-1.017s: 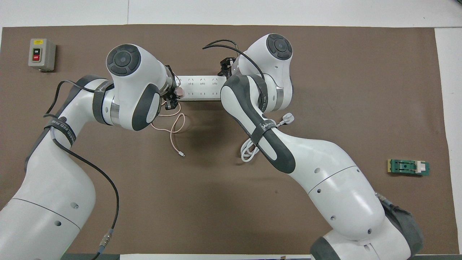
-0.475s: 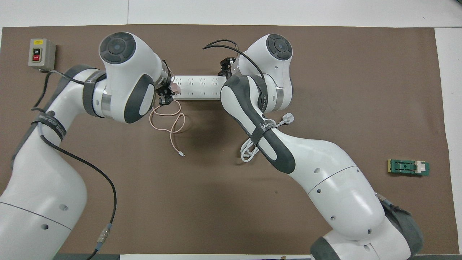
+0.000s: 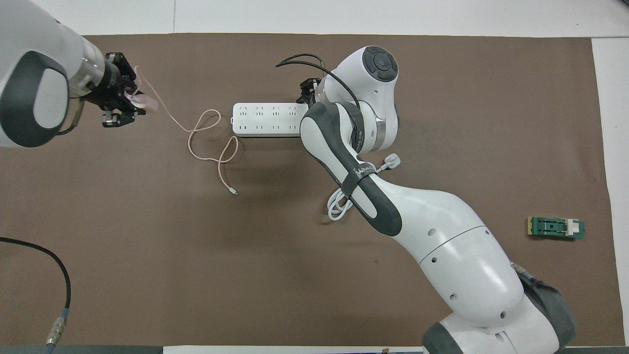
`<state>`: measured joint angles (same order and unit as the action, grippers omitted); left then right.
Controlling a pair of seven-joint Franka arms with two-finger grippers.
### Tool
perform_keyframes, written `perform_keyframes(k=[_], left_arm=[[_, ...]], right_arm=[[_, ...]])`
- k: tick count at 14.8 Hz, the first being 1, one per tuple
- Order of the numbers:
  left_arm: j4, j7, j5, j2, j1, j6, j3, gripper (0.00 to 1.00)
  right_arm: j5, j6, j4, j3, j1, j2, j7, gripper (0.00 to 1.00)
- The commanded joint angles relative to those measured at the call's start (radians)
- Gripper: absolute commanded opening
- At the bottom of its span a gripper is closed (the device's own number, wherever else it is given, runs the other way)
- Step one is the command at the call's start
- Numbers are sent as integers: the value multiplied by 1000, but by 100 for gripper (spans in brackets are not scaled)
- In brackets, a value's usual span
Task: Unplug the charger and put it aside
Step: 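Pull the pink charger out of the strip with the left gripper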
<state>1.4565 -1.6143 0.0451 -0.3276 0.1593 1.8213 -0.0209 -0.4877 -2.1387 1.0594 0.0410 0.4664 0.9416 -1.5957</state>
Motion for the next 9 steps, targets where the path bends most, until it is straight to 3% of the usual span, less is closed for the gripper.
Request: perform_keyframes(k=[1, 2, 5, 9], left_arm=[[10, 208, 21, 53, -102, -66, 1, 0], [14, 274, 19, 56, -156, -79, 3, 0], [16, 558, 21, 62, -305, -108, 3, 0], [100, 793, -6, 102, -345, -93, 1, 0]], right_arm=[[1, -50, -18, 3, 11, 37, 0, 88], [6, -43, -18, 3, 12, 28, 2, 100], [11, 20, -18, 3, 0, -36, 2, 100], [23, 152, -16, 43, -17, -131, 14, 100]])
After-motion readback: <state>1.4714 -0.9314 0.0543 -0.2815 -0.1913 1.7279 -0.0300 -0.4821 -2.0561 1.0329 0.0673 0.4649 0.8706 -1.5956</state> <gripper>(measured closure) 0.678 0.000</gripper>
